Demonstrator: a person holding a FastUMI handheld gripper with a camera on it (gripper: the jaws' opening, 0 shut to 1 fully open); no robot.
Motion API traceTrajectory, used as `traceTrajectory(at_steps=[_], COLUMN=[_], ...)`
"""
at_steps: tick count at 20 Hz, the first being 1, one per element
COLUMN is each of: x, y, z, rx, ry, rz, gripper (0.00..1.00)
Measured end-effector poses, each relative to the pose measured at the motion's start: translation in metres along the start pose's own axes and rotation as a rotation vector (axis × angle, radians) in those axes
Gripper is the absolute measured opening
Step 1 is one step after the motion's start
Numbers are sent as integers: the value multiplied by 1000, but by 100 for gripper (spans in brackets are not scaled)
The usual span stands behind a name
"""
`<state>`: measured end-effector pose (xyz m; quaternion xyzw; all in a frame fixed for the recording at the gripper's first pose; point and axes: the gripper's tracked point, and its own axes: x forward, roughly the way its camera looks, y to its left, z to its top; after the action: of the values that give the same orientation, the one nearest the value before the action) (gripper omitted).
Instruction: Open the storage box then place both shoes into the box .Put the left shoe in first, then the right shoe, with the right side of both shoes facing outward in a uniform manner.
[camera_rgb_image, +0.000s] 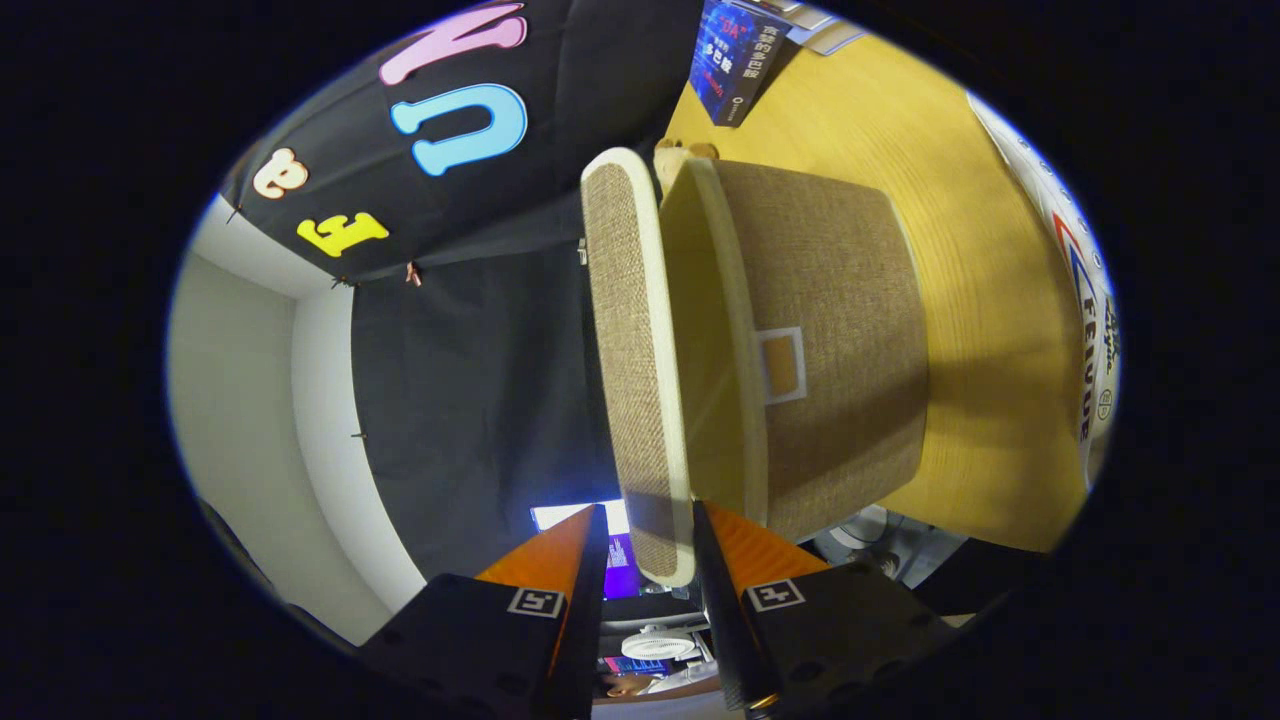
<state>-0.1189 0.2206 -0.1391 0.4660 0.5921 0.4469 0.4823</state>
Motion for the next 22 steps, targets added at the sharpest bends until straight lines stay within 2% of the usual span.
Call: traceTrajectory(at_steps=[2,3,4,6,7,14,22], x=[-1,9,10,10,17,29,85], y=[3,-15,-16,-3,2,48,115], z=[-5,6,13,5,2,5,6], rx=[-33,-42,-46,-27,-33,-82,-304], ry=[2,-75,-87,-75,-87,-102,-91], rz=[-26,-119,-105,-91,-86,-93,-203], gripper=[51,28,5,8,5,5,6])
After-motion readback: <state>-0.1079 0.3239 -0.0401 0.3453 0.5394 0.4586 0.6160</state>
